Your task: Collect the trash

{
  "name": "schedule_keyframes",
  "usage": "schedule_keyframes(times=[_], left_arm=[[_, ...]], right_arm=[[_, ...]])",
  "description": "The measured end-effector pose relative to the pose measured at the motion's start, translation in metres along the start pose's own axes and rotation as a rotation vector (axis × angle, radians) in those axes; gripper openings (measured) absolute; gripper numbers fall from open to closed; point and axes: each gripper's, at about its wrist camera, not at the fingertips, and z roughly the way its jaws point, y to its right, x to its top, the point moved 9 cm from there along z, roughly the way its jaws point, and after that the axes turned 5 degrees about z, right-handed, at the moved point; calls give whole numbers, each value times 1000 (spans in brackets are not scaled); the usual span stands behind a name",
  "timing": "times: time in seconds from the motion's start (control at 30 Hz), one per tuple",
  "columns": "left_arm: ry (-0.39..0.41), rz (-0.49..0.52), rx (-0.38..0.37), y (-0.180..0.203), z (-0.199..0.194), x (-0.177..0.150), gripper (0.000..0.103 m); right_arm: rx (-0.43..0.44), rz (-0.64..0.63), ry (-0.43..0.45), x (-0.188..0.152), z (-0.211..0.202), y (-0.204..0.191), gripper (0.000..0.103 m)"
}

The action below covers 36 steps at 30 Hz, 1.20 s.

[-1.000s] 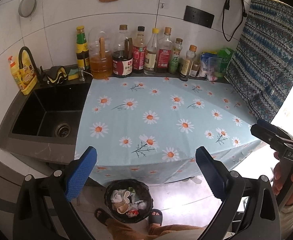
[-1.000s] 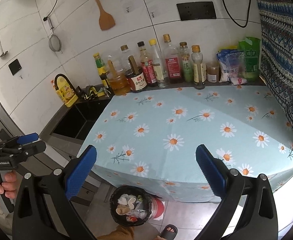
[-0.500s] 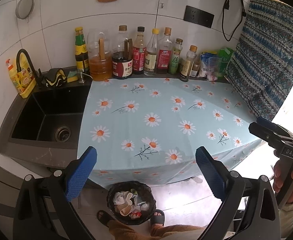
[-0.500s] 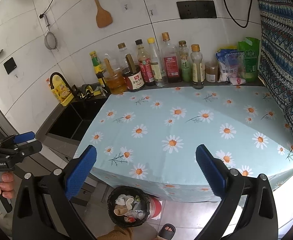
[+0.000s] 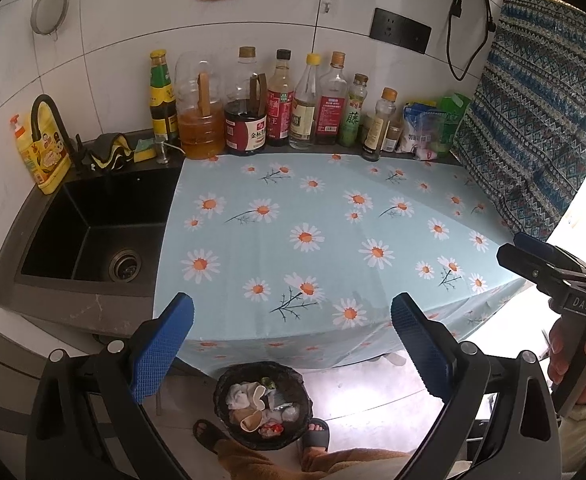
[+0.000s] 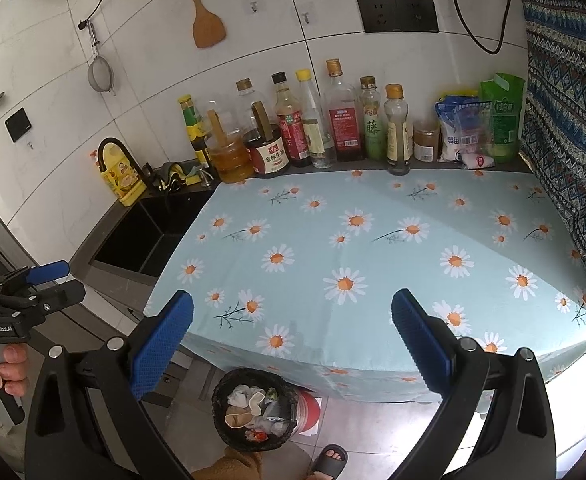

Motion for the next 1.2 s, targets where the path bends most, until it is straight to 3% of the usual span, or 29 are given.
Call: schedule_keyframes(times=[1.2], left_arm=[[-9, -2, 13, -4, 1, -2, 96]], right_arm=[[7, -5, -25, -4, 11, -5, 99]])
